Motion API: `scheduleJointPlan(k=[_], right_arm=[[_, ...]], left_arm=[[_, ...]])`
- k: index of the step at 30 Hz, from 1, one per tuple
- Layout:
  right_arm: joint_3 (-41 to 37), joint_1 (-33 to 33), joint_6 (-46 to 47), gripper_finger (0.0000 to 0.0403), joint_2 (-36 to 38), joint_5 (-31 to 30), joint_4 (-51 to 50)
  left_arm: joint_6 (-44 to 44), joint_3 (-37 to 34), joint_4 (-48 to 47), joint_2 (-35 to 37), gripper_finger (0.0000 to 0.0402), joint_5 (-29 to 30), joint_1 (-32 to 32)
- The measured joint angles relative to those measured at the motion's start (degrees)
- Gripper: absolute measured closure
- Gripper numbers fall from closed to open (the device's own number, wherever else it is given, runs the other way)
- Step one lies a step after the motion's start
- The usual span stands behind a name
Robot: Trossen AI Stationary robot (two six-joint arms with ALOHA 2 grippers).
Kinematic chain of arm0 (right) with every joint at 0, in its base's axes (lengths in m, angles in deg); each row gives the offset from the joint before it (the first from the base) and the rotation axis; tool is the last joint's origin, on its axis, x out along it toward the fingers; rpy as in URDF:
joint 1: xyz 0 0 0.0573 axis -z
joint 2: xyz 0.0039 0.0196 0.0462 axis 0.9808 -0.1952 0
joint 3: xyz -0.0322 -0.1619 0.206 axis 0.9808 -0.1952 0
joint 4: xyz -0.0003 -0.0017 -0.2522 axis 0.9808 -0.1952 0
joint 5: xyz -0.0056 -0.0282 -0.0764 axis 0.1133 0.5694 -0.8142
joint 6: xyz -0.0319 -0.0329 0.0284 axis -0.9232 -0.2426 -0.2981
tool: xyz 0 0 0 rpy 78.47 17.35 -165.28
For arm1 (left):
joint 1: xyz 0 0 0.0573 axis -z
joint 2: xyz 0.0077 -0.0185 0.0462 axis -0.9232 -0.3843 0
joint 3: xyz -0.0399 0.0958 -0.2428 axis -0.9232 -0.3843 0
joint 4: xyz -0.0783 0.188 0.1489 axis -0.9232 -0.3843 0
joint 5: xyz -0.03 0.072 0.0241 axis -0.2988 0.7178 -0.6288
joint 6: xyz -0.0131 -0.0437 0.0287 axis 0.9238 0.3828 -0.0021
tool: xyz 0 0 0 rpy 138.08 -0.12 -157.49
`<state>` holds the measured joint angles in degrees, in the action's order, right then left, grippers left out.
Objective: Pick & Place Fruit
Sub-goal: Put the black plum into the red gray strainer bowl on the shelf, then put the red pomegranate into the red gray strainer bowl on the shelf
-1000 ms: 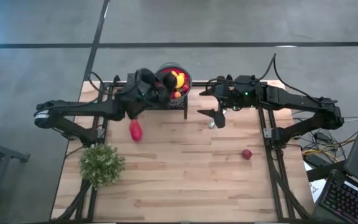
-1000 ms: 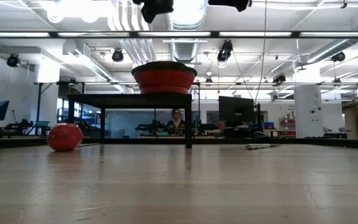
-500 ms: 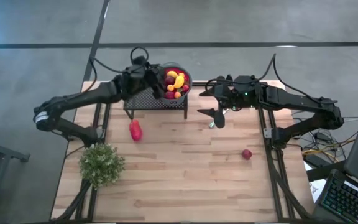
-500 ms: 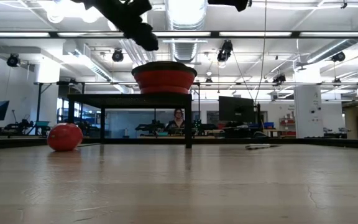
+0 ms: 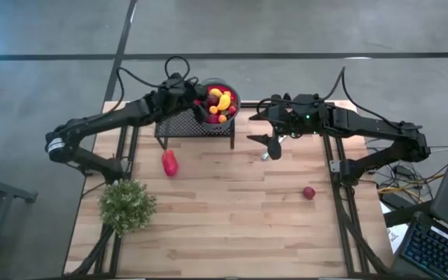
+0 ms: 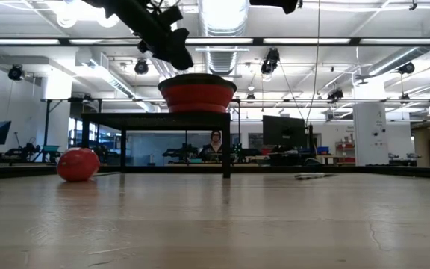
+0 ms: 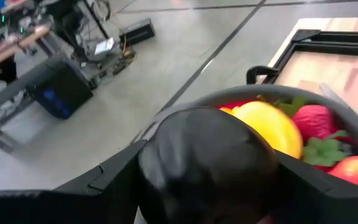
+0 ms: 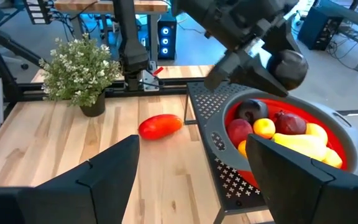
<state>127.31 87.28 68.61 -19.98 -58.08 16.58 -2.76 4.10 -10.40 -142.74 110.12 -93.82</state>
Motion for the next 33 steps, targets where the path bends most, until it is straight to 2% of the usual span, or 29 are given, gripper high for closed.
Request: scheduleJointPlan(k=[5, 16, 21, 33], right_arm=[[-0.21, 0.0, -0.06, 0.0121, -0.21, -0.01, 0.03], [-1.74, 0.0, -1.11, 0.013, -0.21, -0.01, -0.01], [-2.22, 0.0, -1.11, 0.0116, -0.19, -0.01, 0.23], [-2.37, 0.0, -1.11, 0.0075, -0.21, -0.01, 0.34]], left_arm=[[2.93, -0.12, -0.28, -1.87, 0.0126, 0.12, -0.98], [3.08, -0.13, -2.03, -2.0, 0.0126, 0.13, -1.13], [3.0, -0.13, -2.25, -2.0, 0.0121, 0.36, -1.13], [2.41, -0.13, -2.47, -2.0, 0.0067, 0.66, -1.13]])
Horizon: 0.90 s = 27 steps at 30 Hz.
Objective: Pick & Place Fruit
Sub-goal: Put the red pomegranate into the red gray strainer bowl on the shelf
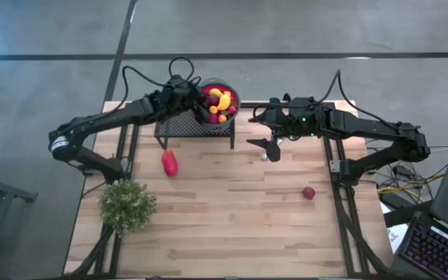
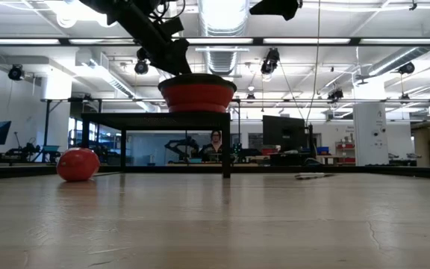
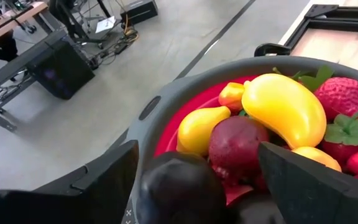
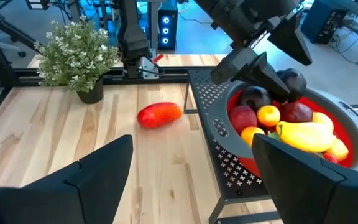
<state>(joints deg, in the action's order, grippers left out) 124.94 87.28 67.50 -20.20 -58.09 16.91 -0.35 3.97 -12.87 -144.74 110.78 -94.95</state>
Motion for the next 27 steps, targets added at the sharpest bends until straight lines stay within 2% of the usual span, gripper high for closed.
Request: scheduleJointPlan(k=[11, 27], right_arm=[[0.02, 0.0, -0.44, 0.0064, 0.23, -0.05, -0.76], [-0.2, 0.0, -2.16, 0.012, 0.22, -0.04, -2.19]], left_arm=[[-5.06, 3.07, -5.36, 2.15, 0.0065, -0.55, 4.08], [-4.33, 3.06, -13.2, 6.78, 0.0065, -0.56, 13.3]])
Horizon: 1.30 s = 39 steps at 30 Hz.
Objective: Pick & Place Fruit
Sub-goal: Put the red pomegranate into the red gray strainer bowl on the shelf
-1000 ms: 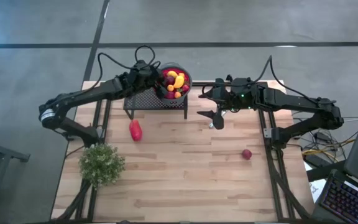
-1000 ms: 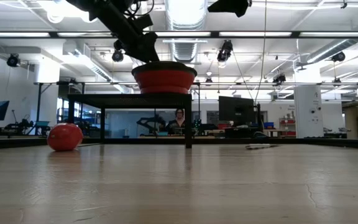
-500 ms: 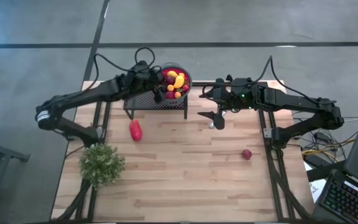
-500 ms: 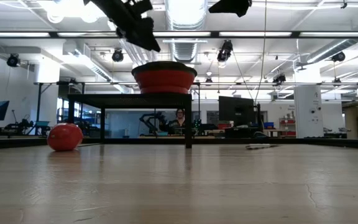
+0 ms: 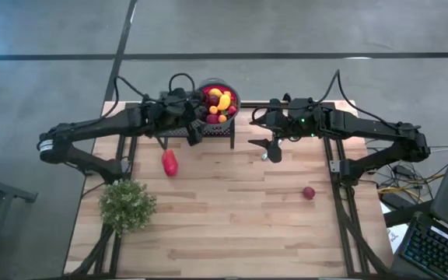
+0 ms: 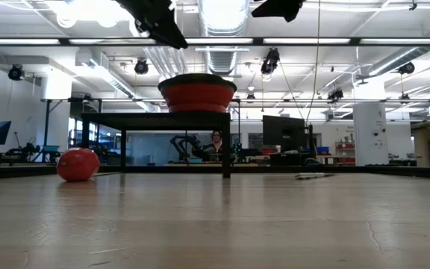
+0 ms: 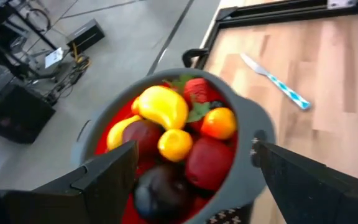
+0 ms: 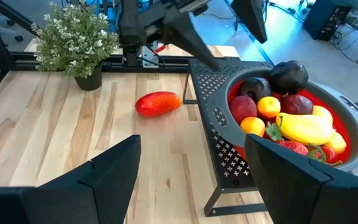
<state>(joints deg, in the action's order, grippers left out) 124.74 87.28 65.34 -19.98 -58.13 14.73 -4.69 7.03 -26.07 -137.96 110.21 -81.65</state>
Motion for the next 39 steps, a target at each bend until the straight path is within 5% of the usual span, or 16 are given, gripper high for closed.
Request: scheduleJointPlan(k=[26, 39], right_arm=[[0.0, 0.0, -0.44, 0.0176, -0.04, 0.02, -1.22], [-0.1, 0.0, -0.42, 0.0159, -0.04, 0.02, -1.21]], left_arm=[[0.0, -0.04, -10.79, 0.81, 0.0065, -0.07, 8.42], [0.06, -0.04, -11.67, 0.89, 0.0065, -0.15, 8.73]])
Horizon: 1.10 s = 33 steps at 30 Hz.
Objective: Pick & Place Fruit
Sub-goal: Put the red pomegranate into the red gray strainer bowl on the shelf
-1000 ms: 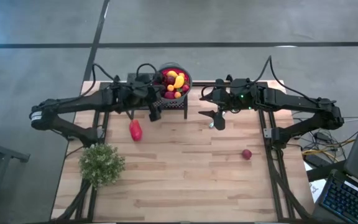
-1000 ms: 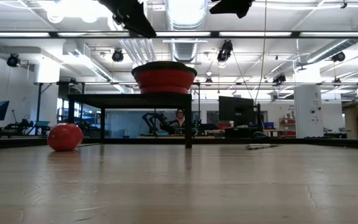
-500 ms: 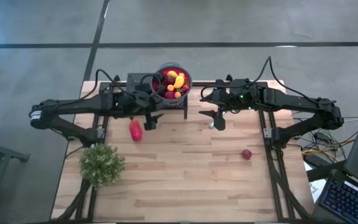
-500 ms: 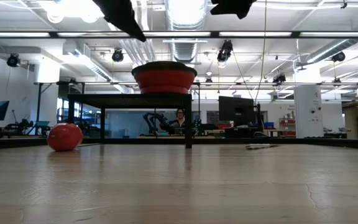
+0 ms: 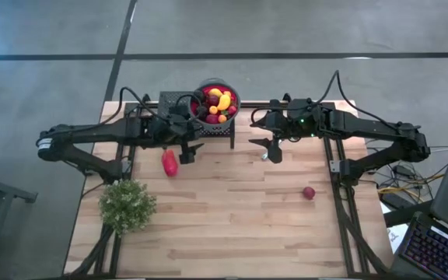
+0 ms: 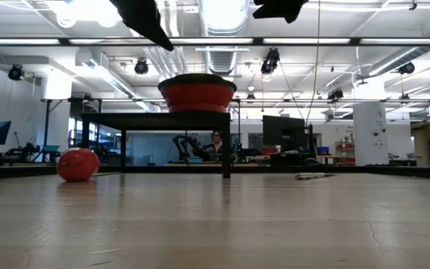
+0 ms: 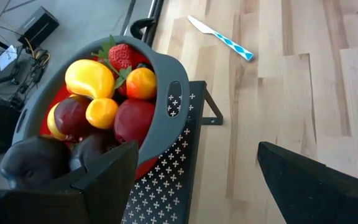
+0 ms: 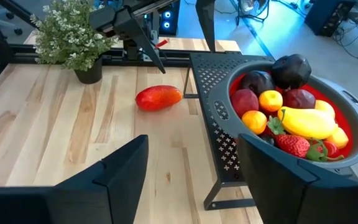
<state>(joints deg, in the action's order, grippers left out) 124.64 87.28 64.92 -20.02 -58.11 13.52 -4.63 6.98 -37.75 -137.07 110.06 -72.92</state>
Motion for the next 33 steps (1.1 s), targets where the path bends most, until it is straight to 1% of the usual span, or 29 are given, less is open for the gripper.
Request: scheduleJointPlan(k=[6, 13, 19, 27, 33], right_arm=[[-0.01, 0.0, 0.0, 0.0146, 0.0, 0.0, 0.0], [-0.01, 0.0, -0.02, 0.0139, -0.01, 0.0, -0.02], [-0.11, 0.0, -0.02, 0.0155, -0.01, 0.0, -0.25], [-0.53, 0.0, -0.04, 0.0179, 0.0, 0.02, -0.99], [-0.55, -0.02, -0.04, 0.0177, -0.02, 0.35, -5.06]], left_arm=[[-0.16, 0.0, 0.0, 0.0, 0.0065, 0.0, 0.0], [-0.72, 0.0, -0.29, 0.07, 0.0065, -0.42, 0.0], [1.83, -0.04, -0.98, 1.73, 0.0065, -6.29, 0.0], [4.58, -0.15, -1.42, 4.3, 0.0072, -9.27, 0.02], [5.93, -0.15, -3.91, 4.7, 0.0072, -10.32, 0.07]])
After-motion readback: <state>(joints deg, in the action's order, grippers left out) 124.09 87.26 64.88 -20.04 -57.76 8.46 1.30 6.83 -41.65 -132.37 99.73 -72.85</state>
